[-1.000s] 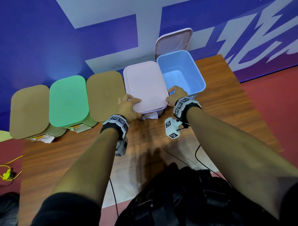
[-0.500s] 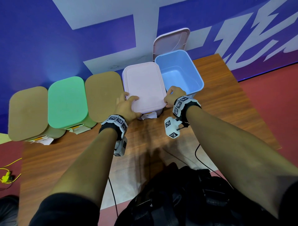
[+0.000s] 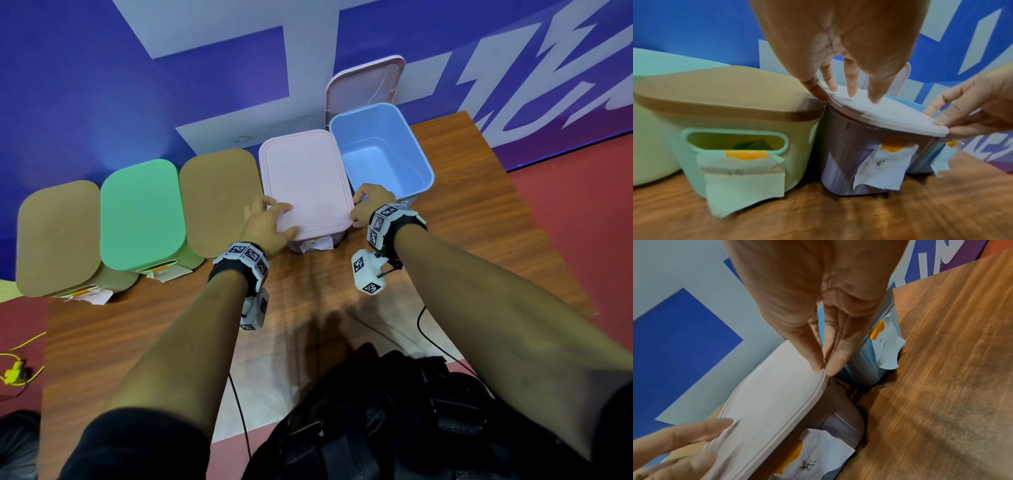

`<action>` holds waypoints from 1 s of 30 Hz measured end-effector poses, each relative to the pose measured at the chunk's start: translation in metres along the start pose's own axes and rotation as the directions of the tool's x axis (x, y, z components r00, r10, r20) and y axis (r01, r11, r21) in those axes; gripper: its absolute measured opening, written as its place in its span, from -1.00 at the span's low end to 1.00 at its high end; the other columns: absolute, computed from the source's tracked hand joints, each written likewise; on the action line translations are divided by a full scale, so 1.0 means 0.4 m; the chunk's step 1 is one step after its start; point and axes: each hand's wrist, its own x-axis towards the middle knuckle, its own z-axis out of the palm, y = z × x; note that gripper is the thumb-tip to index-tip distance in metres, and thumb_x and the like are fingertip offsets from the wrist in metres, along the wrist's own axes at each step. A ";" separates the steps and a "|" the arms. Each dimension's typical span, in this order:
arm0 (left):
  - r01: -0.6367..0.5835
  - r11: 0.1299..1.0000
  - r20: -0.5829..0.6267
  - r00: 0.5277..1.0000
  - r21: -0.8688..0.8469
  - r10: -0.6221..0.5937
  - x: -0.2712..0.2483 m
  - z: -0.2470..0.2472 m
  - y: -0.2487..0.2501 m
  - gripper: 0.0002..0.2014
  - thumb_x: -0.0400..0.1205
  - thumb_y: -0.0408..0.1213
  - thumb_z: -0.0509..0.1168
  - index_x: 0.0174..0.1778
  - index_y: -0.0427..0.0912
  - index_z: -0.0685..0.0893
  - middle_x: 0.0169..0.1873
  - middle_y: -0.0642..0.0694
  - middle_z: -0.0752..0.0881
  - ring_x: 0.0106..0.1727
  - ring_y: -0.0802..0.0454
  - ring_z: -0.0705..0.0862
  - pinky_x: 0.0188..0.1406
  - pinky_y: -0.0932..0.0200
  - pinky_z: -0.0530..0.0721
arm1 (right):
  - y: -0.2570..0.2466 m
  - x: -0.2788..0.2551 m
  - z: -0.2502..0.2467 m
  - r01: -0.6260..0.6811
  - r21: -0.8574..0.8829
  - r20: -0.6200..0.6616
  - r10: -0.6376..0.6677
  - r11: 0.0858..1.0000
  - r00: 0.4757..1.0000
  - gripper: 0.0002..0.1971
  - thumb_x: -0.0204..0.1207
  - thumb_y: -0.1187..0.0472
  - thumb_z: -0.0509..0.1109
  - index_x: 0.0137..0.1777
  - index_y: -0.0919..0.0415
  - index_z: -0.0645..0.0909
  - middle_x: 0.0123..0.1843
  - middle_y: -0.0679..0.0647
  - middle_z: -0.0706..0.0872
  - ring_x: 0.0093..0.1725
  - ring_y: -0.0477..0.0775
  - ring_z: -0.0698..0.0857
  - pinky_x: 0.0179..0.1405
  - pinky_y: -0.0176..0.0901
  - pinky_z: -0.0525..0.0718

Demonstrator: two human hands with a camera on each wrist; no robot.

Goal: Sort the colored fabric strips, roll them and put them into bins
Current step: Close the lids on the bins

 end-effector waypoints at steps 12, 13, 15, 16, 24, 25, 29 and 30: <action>0.035 0.999 0.018 0.999 0.036 -0.036 0.024 -0.003 -0.005 -0.37 0.58 -0.12 0.47 0.58 -0.13 0.48 0.45 -0.13 0.35 0.44 -0.21 0.29 0.54 0.01 0.30 | 0.002 0.019 -0.003 0.000 0.035 -0.031 0.001 0.999 1.000 -0.75 0.46 0.44 0.43 0.08 0.19 0.75 -0.04 0.17 0.78 -0.04 0.24 0.80 0.01 0.06 0.82; 0.035 0.998 0.019 0.999 0.044 -0.036 0.025 -0.002 -0.005 -0.36 0.57 -0.11 0.47 0.57 -0.13 0.49 0.49 -0.13 0.33 0.46 -0.21 0.28 0.55 0.01 0.28 | 0.002 0.021 -0.003 0.002 0.029 -0.029 -0.001 1.000 1.000 -0.73 0.46 0.43 0.41 0.10 0.16 0.74 -0.06 0.15 0.75 -0.06 0.23 0.79 -0.03 0.01 0.82; 0.031 0.998 0.027 0.999 0.056 -0.032 0.028 -0.001 -0.003 -0.35 0.56 -0.09 0.48 0.57 -0.13 0.48 0.57 -0.14 0.27 0.51 -0.22 0.25 0.57 0.01 0.23 | 0.001 0.023 -0.005 0.010 -0.004 -0.026 -0.011 1.000 1.000 -0.71 0.48 0.42 0.39 0.13 0.12 0.70 -0.14 0.07 0.67 -0.13 0.19 0.72 -0.18 -0.10 0.74; 0.029 0.998 0.031 0.999 0.059 -0.031 0.030 -0.001 -0.002 -0.34 0.56 -0.08 0.49 0.57 -0.12 0.48 0.60 -0.14 0.24 0.53 -0.23 0.24 0.58 0.01 0.21 | 0.000 0.023 -0.006 0.015 -0.024 -0.029 -0.016 1.000 0.999 -0.70 0.48 0.42 0.38 0.15 0.13 0.69 -0.16 0.04 0.63 -0.15 0.17 0.67 -0.25 -0.15 0.66; 0.048 0.992 0.048 0.997 0.115 -0.054 0.047 -0.002 0.021 -0.18 0.49 0.09 0.51 0.64 -0.05 0.35 0.72 -0.16 0.05 0.70 -0.20 0.05 0.68 -0.07 0.09 | -0.046 0.024 0.013 0.175 -0.074 -0.011 -0.176 0.982 0.984 -0.45 0.51 0.48 0.28 0.50 0.16 0.55 0.45 0.19 0.48 0.40 0.23 0.54 0.26 -0.19 0.50; 0.052 0.991 0.051 0.997 0.121 -0.058 0.048 -0.002 0.023 -0.17 0.49 0.11 0.51 0.65 -0.04 0.34 0.73 -0.16 0.03 0.72 -0.18 0.02 0.69 -0.09 0.08 | -0.052 0.026 0.013 0.182 -0.090 0.001 -0.183 0.979 0.983 -0.44 0.52 0.48 0.26 0.53 0.17 0.53 0.49 0.18 0.46 0.45 0.23 0.50 0.34 -0.15 0.50; 0.041 0.987 0.085 0.995 0.152 -0.055 0.061 -0.005 0.024 -0.12 0.49 0.15 0.48 0.68 -0.04 0.27 0.74 -0.17 -0.02 0.75 -0.13 -0.08 0.70 -0.19 0.05 | -0.063 0.033 0.006 0.211 -0.177 0.085 -0.198 0.961 0.976 -0.42 0.56 0.49 0.22 0.60 0.20 0.44 0.60 0.11 0.41 0.58 0.21 0.36 0.53 -0.01 0.43; 0.035 0.986 0.093 0.994 0.161 -0.051 0.065 -0.007 0.023 -0.10 0.49 0.16 0.48 0.69 -0.06 0.26 0.74 -0.17 -0.01 0.75 -0.13 -0.08 0.70 -0.19 0.06 | -0.062 0.036 0.006 0.215 -0.187 0.093 -0.201 0.959 0.975 -0.42 0.57 0.49 0.21 0.61 0.21 0.43 0.61 0.09 0.41 0.59 0.21 0.33 0.54 -0.02 0.41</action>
